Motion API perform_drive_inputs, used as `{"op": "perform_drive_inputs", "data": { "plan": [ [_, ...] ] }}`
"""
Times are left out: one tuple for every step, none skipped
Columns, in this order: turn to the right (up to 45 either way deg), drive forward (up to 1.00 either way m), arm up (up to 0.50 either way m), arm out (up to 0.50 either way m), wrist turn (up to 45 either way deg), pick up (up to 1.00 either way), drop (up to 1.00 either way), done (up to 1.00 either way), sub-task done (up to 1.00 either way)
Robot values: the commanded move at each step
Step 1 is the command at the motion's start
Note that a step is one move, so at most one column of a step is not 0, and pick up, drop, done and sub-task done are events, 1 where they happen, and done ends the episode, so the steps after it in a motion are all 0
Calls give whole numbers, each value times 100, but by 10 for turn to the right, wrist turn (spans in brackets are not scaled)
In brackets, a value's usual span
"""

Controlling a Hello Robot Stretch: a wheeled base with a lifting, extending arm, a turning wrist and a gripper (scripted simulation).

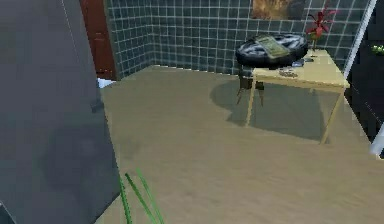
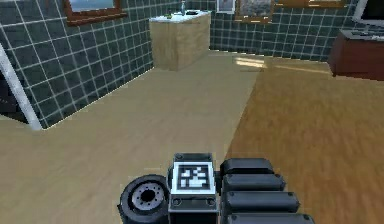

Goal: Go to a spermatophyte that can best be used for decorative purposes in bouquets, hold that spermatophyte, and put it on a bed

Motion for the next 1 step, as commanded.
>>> {"op": "perform_drive_inputs", "data": {
  "plan": [
    [0,100,0,0,0,0,0,0,0]
  ]
}}
